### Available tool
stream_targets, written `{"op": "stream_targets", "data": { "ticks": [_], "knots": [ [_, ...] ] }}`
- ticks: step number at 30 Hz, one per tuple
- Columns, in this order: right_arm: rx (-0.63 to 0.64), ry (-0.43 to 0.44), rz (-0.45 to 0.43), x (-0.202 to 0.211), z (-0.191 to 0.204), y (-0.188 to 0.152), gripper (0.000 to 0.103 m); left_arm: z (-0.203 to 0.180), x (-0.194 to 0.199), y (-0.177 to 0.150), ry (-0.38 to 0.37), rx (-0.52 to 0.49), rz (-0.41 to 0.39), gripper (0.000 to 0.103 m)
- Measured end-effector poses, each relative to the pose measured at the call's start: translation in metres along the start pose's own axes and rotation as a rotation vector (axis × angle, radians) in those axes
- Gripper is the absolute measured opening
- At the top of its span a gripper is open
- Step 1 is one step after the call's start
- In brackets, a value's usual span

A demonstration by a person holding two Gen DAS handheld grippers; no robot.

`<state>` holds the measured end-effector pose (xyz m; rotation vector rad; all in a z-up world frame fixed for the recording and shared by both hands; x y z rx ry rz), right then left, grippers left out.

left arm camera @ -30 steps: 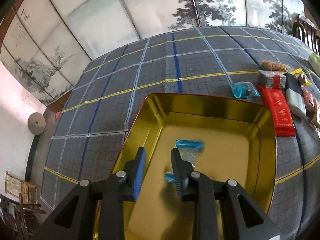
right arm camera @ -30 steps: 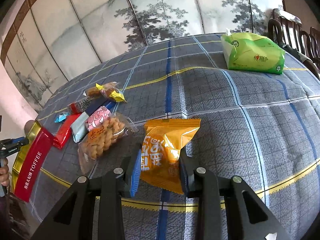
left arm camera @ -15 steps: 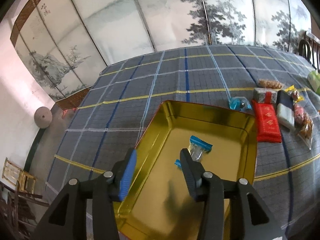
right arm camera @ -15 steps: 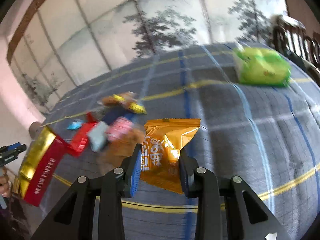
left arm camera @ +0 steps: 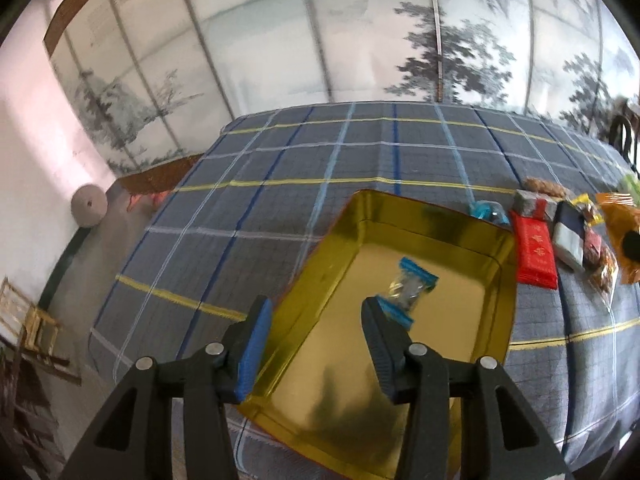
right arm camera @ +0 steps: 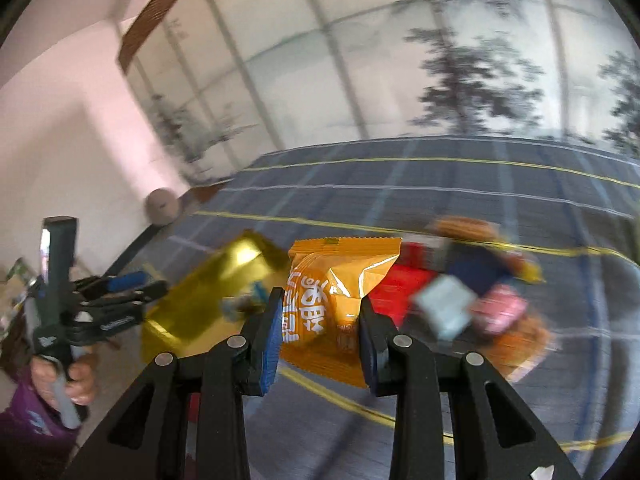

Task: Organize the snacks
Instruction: 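Carry the orange pouch over the gold tray and open the right tool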

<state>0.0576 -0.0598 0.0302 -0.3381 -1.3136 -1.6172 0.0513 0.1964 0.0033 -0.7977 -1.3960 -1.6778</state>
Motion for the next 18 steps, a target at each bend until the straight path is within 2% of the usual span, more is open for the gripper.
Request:
{"op": "stream_targets", "data": {
  "ticks": [6,12,18],
  "knots": [
    [0.116,0.036,0.132,-0.056,0.053,0.014,0.03,0.027,-0.001,-0.009,0.0,0.067,0.014,0.047],
    [0.208,-0.035,0.264,-0.107,0.08,0.016,0.03,0.046,0.016,-0.025,-0.022,0.111,-0.015,0.047],
    [0.218,-0.071,0.307,-0.134,0.093,0.014,0.032,0.051,0.028,-0.033,-0.055,0.133,-0.039,0.047]
  ]
}}
Point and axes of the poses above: each gripper's, at about its wrist camera, not at the fingertips, and x roughly against the way its jaws point, z to its left, y to its top, the point moved 1 cm from there along -x, roughly the way its jaws point, and after that the axes turned 11 degrees about z, right-handed, at the moved point
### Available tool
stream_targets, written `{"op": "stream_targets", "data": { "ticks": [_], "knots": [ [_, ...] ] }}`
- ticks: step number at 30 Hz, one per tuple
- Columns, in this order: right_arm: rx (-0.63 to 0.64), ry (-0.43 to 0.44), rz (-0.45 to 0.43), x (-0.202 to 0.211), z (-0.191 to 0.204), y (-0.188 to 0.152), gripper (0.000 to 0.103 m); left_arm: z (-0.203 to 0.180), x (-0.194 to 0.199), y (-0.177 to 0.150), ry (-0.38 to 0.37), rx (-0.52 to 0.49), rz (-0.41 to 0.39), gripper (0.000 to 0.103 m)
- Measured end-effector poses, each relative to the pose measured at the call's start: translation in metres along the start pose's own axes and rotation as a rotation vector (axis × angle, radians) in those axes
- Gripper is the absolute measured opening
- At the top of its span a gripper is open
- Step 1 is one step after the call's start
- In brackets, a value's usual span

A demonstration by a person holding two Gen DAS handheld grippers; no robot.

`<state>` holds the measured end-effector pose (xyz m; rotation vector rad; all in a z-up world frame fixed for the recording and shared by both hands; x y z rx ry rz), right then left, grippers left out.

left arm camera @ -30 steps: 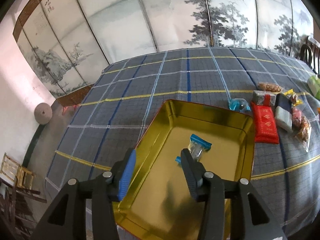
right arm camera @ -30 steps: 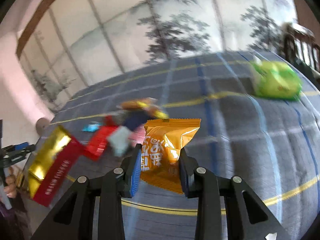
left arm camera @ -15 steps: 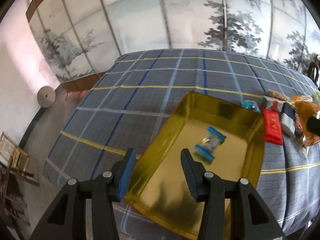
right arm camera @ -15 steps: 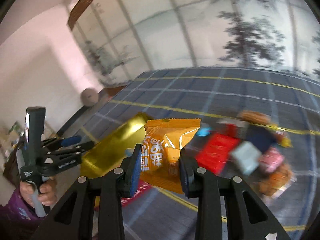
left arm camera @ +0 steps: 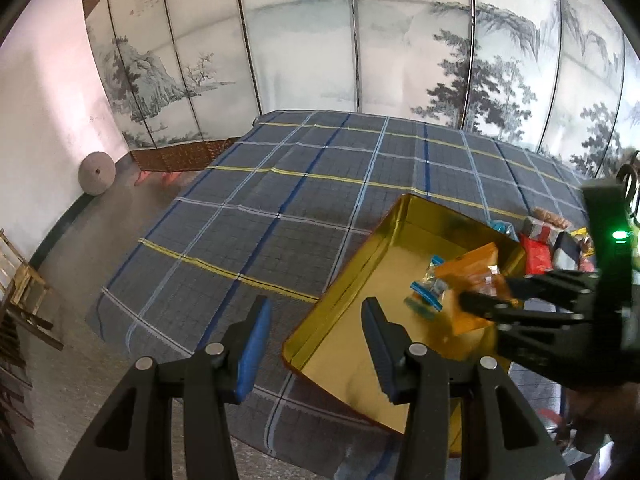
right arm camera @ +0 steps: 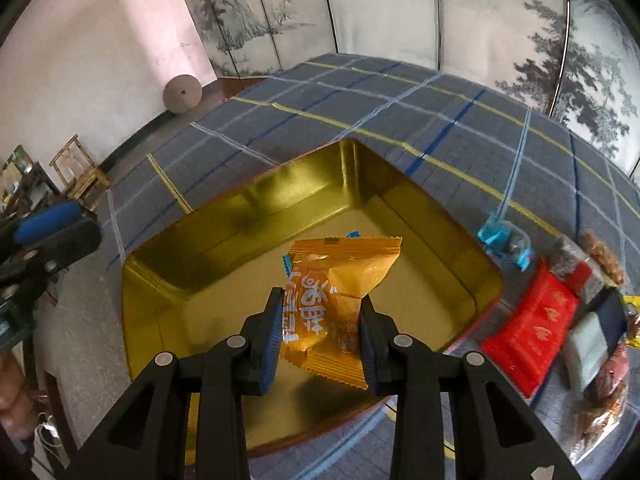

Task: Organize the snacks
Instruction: 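Carry the orange pouch over the gold tray and open the right tool, then grasp the teal-and-silver wrapped candy with the left tool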

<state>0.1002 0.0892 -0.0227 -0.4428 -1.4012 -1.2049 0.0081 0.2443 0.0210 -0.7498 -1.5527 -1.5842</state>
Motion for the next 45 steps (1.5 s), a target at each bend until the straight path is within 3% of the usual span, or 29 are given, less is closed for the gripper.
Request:
{"op": "stream_targets", "data": {
  "ticks": [5,8,11,15,17,21,25,27,32,34,37,39,45],
  "knots": [
    [-0.036,0.034,-0.022,-0.002,-0.006,0.004,0.039,-0.006,-0.004,-0.001,-0.034,-0.01,0.035,0.047],
    [-0.105,0.08,-0.131,0.023,-0.025,-0.005,0.051,-0.015,-0.004,-0.003,-0.013,-0.038,0.038,0.047],
    [-0.198,0.142,-0.218,0.053,-0.062,-0.03,0.053,-0.024,-0.004,-0.005,-0.01,-0.071,0.047,0.048],
    [-0.315,0.053,-0.273,0.088,-0.121,-0.093,0.053,-0.038,0.001,-0.008,-0.045,-0.128,0.033,0.049],
    [-0.366,-0.019,-0.261,0.099,-0.148,-0.124,0.053,-0.051,0.004,-0.01,-0.063,-0.169,0.026,0.049],
    [-0.417,-0.257,-0.205,0.113,-0.195,-0.179,0.053,-0.084,0.008,-0.01,-0.117,-0.251,0.037,0.05],
    [-0.509,-0.38,-0.185,0.124,-0.238,-0.213,0.057,-0.119,0.011,-0.002,-0.154,-0.334,0.071,0.057],
    [-0.543,-0.392,-0.185,0.125,-0.253,-0.223,0.06,-0.132,0.012,0.008,-0.19,-0.372,0.068,0.057],
    [-0.588,-0.316,-0.197,0.114,-0.266,-0.235,0.065,-0.17,0.004,0.054,-0.221,-0.52,0.057,0.057],
    [-0.54,-0.31,-0.216,0.116,-0.258,-0.233,0.065,-0.187,-0.012,0.078,-0.269,-0.569,0.127,0.057],
    [-0.521,-0.294,-0.198,0.112,-0.258,-0.234,0.067,-0.216,-0.046,0.115,-0.264,-0.609,0.225,0.057],
    [-0.529,-0.267,-0.212,0.113,-0.26,-0.237,0.067,-0.232,-0.075,0.132,-0.314,-0.644,0.325,0.057],
    [-0.548,-0.217,-0.235,0.114,-0.266,-0.24,0.068,-0.247,-0.157,0.159,-0.295,-0.583,0.519,0.057]
  ]
}}
Point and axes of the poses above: each gripper's, at about its wrist camera, not at the fingertips, and x roughly against the way its jaws point, z to its left, y to its top, the point moved 1 cm from there along -x, roughly the way its jaws point, and after that the axes turned 11 degrees about z, right-handed, at the moved point
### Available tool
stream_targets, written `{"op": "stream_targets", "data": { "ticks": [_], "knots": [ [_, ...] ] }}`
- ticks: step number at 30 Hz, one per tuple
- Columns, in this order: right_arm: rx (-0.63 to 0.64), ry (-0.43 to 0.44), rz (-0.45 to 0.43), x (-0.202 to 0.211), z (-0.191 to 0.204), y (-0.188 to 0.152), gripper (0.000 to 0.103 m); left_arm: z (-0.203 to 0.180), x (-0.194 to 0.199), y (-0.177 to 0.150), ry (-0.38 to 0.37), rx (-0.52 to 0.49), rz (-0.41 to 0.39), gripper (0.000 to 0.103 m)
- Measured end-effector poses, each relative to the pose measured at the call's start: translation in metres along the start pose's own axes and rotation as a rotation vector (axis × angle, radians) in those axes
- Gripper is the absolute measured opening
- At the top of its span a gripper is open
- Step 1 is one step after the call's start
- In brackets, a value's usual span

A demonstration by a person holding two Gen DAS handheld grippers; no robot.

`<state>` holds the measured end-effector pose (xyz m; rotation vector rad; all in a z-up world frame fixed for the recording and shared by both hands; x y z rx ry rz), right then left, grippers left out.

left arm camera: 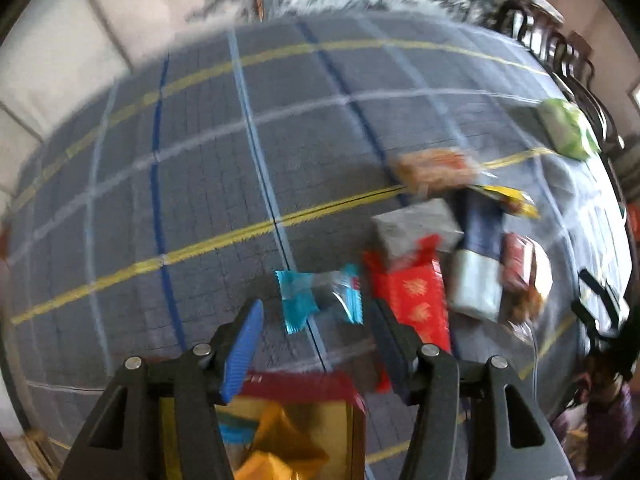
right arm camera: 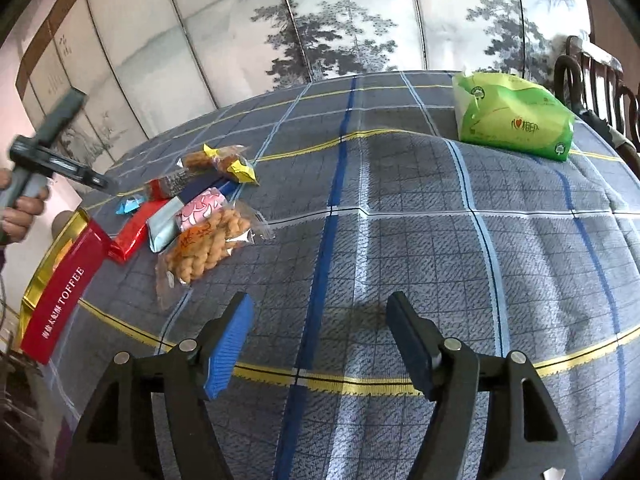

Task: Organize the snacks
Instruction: 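Grasp the teal-and-silver wrapped candy with the left tool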

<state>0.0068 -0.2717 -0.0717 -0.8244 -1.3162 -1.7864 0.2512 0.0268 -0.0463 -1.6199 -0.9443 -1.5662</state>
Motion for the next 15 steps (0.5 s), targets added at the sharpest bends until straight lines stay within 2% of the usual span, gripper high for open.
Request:
{"op": "stream_targets", "data": {
  "ticks": [3,9,11,12,15],
  "knots": [
    [0.01,0.005,0.003,-0.002,0.002,0.001,0.07,0.009,-0.017,0.005,-0.036,0.026,0.038,0.057],
    [0.026,0.012,0.007,-0.004,0.006,0.004,0.071,0.008,-0.041,0.01,-0.061,0.041,0.076,0.057],
    [0.023,0.017,0.007,-0.005,0.006,0.005,0.071,0.003,-0.041,0.012,-0.048,0.024,0.054,0.056],
    [0.023,0.019,0.007,-0.005,0.006,0.005,0.072,0.0,-0.041,0.012,-0.03,0.02,0.041,0.042],
    [0.02,0.023,0.006,-0.005,0.006,0.005,0.073,-0.014,-0.04,0.009,0.057,-0.012,0.01,0.034]
  ]
}}
Point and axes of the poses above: each gripper's, at about its wrist camera, not at the fingertips, and x roughly against the way its jaws point, z to its left, y to its top, the point moved 1 cm from there along -x, roughly the way its jaws point, and after that the axes turned 11 degrees about z, right-handed, at the moved point
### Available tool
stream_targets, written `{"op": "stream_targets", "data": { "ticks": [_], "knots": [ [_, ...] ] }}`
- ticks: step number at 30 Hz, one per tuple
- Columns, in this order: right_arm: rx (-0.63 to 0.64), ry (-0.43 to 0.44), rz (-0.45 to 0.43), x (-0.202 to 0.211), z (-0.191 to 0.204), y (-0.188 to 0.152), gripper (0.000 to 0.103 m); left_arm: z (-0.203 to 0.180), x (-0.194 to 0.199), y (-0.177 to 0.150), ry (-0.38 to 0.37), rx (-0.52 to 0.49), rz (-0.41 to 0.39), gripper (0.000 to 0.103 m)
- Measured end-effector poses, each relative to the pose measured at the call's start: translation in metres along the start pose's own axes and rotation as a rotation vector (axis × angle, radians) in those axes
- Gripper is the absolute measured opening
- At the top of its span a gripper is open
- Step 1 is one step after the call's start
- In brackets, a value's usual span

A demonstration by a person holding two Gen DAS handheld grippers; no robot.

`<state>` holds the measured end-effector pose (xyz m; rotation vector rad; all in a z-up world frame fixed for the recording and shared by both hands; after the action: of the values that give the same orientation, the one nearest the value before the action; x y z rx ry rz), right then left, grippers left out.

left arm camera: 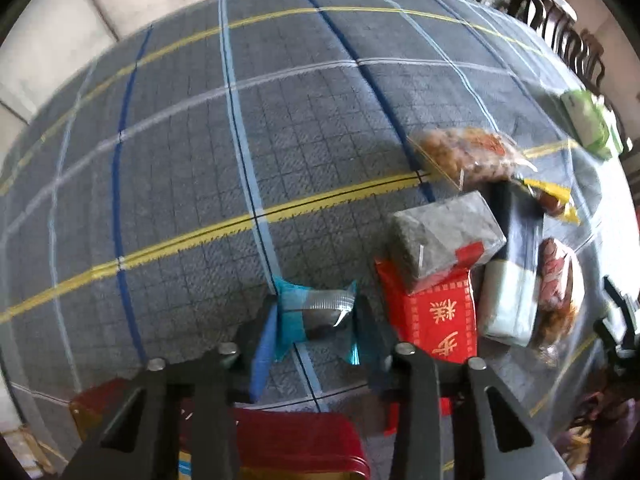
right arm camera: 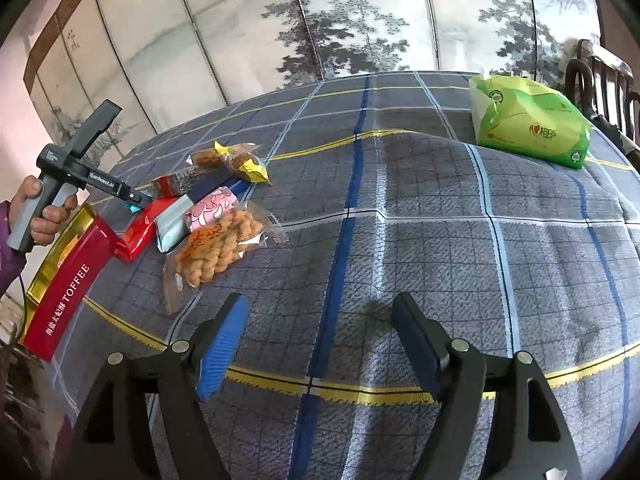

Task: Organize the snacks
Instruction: 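Grasp the teal-and-silver wrapped candy with the left tool, then grasp the clear peanut bag with the right tool while the left tool holds the teal candy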

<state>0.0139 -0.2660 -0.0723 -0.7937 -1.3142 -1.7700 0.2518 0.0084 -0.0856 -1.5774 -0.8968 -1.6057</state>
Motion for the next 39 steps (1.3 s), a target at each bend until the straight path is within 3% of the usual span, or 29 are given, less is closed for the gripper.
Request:
{"op": "stream_targets", "data": {
  "ticks": [3,7,11,15,21,26,31,33,36,39],
  "knots": [
    [-0.007,0.006,-0.003,0.001,-0.002,0.0,0.073,-0.015,0.003,-0.01,0.077,0.015,-0.036,0.034],
    [-0.01,0.006,-0.007,0.002,-0.002,0.0,0.073,-0.029,0.034,-0.05,0.025,0.122,-0.134,0.034],
    [0.027,0.027,0.012,0.001,0.006,0.0,0.074,-0.055,0.061,-0.096,-0.079,0.147,-0.194,0.034],
    [-0.035,0.19,0.052,-0.002,0.028,0.006,0.077,-0.089,0.071,-0.14,-0.147,0.152,-0.222,0.034],
    [-0.054,0.136,0.06,-0.017,0.067,0.033,0.072,-0.105,0.08,-0.174,-0.191,0.171,-0.238,0.034],
    [-0.176,0.041,0.121,-0.041,0.078,0.048,0.073,-0.095,0.093,-0.191,-0.173,0.183,-0.27,0.034],
    [-0.117,-0.075,0.108,-0.056,0.094,0.054,0.073,-0.091,0.095,-0.199,-0.19,0.181,-0.277,0.035],
    [-0.074,-0.117,0.103,-0.055,0.094,0.053,0.053,-0.09,0.095,-0.202,-0.199,0.176,-0.278,0.035],
    [0.011,-0.062,0.109,-0.048,0.083,0.048,0.046,-0.092,0.092,-0.208,-0.215,0.174,-0.269,0.035],
    [0.018,-0.031,0.131,-0.038,0.061,0.044,0.045,-0.095,0.089,-0.213,-0.224,0.173,-0.262,0.035]
  ]
}}
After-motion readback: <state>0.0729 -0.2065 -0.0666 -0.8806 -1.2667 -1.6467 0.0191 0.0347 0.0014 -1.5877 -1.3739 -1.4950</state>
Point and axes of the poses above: each gripper's, at about its wrist camera, not at the fingertips, and x roughly against the way its jaws point, z to its left, y to its top, the point moved 1 cm from there along -x, roughly the way its jaws point, and after that the axes turned 11 degrees about z, right-handed, at the moved point
